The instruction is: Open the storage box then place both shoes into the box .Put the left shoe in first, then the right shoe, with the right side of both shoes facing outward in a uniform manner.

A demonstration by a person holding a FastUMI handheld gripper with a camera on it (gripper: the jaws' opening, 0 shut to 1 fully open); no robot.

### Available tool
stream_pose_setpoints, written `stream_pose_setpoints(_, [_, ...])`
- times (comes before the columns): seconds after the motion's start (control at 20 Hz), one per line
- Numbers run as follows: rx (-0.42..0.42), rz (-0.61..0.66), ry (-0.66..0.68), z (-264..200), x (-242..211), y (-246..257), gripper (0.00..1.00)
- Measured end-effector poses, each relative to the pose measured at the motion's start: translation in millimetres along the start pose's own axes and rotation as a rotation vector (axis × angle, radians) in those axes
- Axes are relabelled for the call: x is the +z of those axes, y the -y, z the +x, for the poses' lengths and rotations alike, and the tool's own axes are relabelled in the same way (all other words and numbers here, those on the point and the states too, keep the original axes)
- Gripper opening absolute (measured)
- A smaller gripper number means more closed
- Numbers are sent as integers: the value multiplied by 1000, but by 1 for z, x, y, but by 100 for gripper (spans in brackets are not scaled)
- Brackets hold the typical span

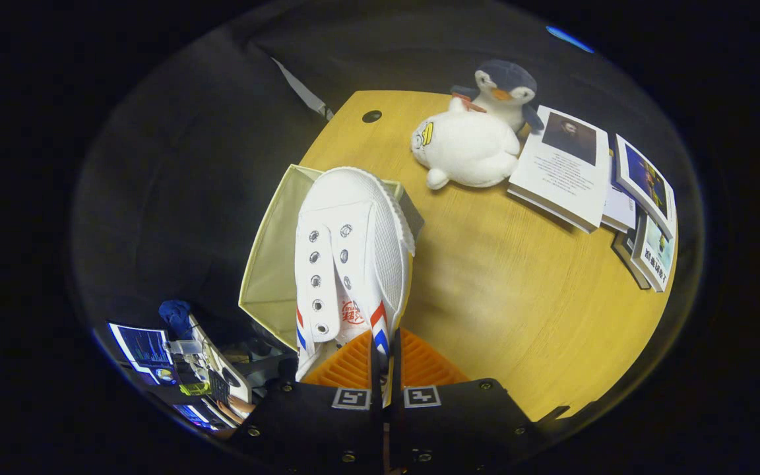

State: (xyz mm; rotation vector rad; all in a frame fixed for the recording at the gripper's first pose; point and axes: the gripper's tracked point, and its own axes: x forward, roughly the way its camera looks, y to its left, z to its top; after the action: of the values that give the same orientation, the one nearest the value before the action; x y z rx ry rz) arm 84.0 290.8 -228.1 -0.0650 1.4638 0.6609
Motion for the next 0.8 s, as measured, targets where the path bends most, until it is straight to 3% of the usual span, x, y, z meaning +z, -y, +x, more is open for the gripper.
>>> stream_pose_setpoints(0.8, [-2, -50, -53, 49, 34, -50, 4])
